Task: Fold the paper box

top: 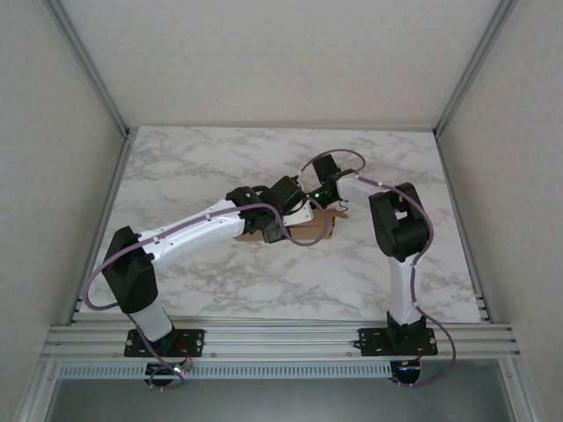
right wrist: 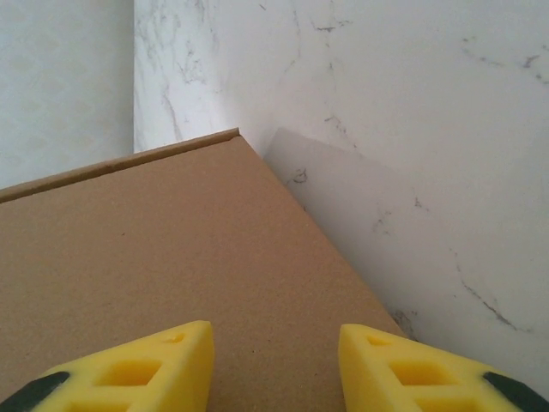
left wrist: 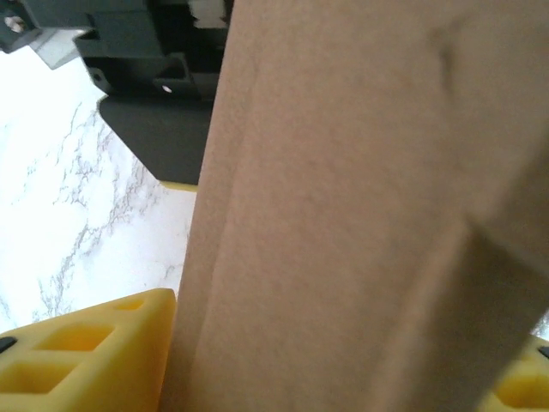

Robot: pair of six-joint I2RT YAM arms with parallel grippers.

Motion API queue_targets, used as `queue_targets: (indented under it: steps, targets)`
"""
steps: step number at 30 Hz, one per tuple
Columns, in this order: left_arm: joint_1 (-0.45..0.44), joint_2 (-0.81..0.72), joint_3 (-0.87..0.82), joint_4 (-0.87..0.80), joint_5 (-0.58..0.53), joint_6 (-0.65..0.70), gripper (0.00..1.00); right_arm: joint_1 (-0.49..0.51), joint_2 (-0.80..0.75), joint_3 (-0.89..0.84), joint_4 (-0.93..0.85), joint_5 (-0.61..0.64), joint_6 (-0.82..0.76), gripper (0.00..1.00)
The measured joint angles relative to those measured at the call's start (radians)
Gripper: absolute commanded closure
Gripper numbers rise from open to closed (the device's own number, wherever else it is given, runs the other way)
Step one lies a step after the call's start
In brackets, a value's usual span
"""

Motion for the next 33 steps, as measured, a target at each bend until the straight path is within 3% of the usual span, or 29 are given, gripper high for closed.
queue_targets:
  steps: [14,25,33]
  targets:
    - [0.034,-0.001,-0.001,0.104,-0.004,-0.001,0.28,-0.017,-0.004,-0.018,0.061,0.099,0.050,0.40]
    - [0.027,-0.113,-0.084,0.184,-0.006,-0.027,0.35,-0.018,-0.115,-0.074,0.071,0.114,0.045,0.42]
    - [-0.018,-0.177,-0.179,0.258,-0.060,-0.060,0.33,-0.004,-0.201,-0.161,0.118,0.117,0.026,0.45]
